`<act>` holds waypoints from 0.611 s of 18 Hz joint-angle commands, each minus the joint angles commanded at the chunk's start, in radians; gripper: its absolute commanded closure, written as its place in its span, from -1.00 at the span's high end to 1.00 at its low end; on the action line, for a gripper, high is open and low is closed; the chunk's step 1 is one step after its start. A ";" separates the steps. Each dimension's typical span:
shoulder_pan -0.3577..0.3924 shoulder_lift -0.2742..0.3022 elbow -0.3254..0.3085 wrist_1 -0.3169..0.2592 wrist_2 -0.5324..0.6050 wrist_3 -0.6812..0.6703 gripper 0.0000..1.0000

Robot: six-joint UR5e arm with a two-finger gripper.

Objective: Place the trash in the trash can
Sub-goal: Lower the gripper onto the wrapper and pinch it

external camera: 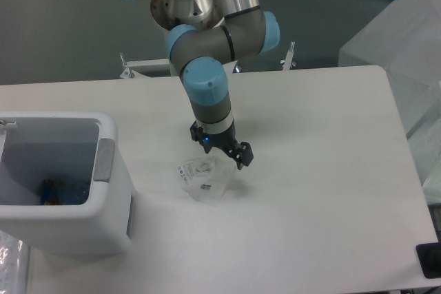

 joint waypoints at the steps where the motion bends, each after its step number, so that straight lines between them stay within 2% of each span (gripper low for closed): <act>1: 0.000 0.000 -0.003 0.000 0.000 0.000 1.00; 3: -0.002 0.000 -0.009 0.000 0.000 -0.002 1.00; 5: -0.020 -0.002 -0.011 -0.002 0.003 -0.006 0.81; 11: -0.021 0.005 -0.014 -0.002 0.002 -0.012 -0.33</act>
